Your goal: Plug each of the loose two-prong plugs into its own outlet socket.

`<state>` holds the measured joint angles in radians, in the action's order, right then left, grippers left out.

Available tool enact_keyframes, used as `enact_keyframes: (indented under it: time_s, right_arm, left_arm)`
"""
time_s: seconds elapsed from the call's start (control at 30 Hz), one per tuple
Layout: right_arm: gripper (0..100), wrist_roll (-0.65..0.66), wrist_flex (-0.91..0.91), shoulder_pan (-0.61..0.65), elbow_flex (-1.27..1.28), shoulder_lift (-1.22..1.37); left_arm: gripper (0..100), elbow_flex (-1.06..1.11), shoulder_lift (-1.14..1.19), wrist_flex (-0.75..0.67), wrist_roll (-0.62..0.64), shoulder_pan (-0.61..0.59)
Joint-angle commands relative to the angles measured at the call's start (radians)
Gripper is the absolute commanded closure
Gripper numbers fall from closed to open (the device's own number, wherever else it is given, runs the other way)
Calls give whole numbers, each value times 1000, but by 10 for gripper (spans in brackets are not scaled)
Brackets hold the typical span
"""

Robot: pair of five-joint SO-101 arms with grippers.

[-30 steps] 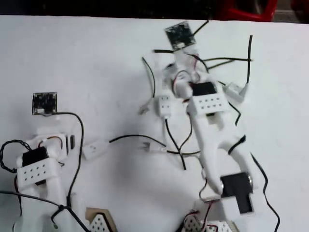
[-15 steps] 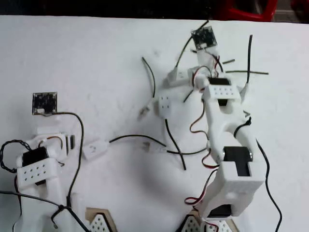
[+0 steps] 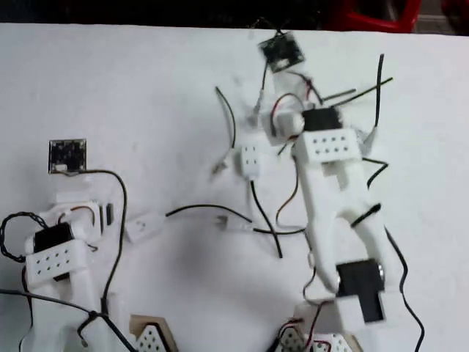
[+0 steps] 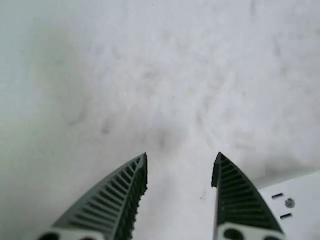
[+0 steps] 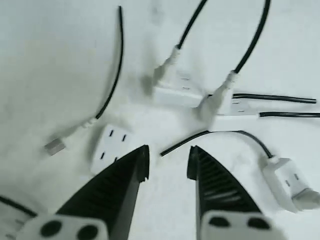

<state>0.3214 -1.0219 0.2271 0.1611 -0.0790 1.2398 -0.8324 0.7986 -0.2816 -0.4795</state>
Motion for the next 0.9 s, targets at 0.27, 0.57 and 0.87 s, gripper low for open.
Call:
enact_keyframes:
  time_s: [0.27, 0.57, 0.87]
  right_arm:
    - [890, -261, -15, 205, 184, -154]
    - [891, -442, 199, 298, 176, 28]
    - [890, -646, 163, 295, -28, 280]
  left_arm:
    - [785, -8, -28, -20, 12, -53]
    - [785, -6, -28, -20, 12, -53]
    - [785, -5, -28, -20, 12, -53]
